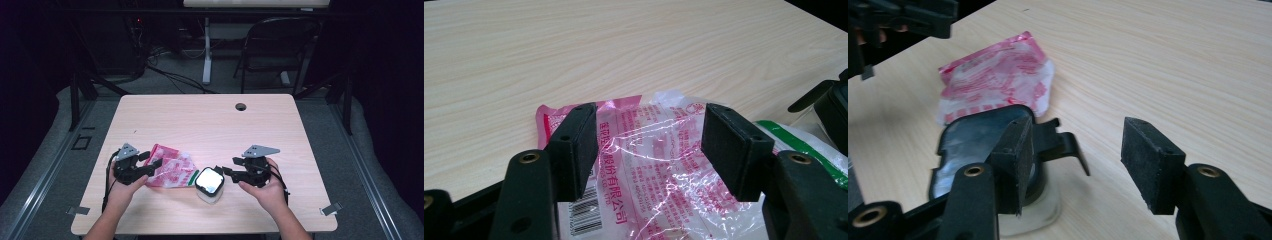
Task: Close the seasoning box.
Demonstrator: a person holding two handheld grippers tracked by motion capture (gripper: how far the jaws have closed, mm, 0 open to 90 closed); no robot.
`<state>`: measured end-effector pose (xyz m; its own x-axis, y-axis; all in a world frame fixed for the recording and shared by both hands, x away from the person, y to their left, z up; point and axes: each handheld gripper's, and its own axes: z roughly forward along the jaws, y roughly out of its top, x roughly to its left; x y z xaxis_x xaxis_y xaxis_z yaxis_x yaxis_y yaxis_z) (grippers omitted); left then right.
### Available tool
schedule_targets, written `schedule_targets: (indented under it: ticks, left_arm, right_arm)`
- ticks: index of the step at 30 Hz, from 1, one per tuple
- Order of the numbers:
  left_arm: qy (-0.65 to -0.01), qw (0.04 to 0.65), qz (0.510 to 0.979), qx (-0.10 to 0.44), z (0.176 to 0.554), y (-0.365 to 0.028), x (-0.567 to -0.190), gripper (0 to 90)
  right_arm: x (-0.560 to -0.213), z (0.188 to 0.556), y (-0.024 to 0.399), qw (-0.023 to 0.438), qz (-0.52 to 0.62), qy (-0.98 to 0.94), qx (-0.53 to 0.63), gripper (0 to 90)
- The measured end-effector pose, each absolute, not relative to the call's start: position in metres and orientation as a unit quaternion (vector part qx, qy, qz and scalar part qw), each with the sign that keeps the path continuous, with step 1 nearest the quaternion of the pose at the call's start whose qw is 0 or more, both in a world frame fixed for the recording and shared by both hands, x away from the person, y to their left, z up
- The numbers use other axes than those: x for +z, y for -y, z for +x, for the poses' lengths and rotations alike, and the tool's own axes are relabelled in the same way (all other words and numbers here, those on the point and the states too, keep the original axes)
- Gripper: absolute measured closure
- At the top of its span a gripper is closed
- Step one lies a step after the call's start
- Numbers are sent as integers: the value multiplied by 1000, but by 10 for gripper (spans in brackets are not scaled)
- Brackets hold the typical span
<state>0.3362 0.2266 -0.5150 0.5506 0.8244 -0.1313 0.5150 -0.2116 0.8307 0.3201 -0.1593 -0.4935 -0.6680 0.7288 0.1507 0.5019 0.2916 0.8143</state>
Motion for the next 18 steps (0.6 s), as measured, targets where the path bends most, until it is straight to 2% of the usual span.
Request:
schedule_targets:
  ticks: [18]
  left_arm:
    - [-448,437,760,173,339,-229,-520,394]
  right_arm:
    - [-522,343,191,121,471,-766,421,464]
